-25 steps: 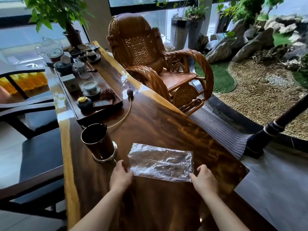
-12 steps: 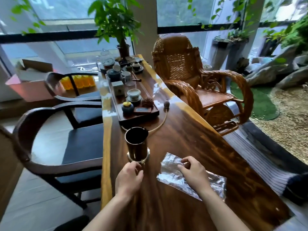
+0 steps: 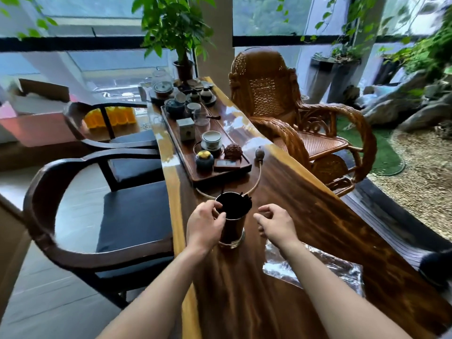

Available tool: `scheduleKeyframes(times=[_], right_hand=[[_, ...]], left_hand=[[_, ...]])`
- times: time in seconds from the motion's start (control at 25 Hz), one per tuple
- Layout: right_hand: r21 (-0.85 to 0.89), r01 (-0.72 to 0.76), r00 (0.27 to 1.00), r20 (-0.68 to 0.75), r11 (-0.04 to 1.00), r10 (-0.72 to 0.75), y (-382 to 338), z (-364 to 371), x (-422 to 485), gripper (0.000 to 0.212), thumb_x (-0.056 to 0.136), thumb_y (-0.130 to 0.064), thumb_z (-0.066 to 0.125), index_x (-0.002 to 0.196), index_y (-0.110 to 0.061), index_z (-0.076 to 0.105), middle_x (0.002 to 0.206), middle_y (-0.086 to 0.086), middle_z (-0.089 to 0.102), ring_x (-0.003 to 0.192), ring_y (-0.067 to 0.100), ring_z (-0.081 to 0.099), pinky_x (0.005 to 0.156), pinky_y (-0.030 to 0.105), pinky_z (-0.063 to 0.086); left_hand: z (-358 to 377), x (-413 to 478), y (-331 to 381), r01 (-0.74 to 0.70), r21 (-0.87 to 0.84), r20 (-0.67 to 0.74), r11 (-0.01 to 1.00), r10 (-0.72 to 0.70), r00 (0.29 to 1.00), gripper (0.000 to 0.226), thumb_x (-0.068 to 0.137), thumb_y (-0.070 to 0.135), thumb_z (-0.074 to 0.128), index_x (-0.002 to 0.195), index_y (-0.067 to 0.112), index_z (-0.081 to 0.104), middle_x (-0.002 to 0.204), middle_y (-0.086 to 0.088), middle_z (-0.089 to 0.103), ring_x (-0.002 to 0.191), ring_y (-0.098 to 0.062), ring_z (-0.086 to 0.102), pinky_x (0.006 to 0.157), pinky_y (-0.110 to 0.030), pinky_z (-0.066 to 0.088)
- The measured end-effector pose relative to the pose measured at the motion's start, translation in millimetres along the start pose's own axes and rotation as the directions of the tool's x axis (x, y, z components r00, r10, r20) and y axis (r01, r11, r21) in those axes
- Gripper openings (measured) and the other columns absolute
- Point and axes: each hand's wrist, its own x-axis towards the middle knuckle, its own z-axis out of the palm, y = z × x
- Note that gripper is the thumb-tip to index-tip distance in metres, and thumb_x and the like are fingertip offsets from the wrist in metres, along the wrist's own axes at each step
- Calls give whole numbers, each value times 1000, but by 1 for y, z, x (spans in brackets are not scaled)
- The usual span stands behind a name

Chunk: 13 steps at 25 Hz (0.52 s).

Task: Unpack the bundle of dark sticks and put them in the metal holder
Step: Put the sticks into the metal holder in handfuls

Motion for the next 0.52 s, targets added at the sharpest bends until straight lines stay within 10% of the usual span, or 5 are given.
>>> scheduleKeyframes(times=[0.52], right_hand=[[-55,17,1000,-8,998,-17,-23,15,12,43,79,-43,79,115,-21,69,100,1,69,95,23,69,85,46,59]], left_hand=[[-6,71,-18,-3,55,93,998,-2,996,48,88,28,73,132,14,62,113,-7,66,96,-18,64,87,-34,54]])
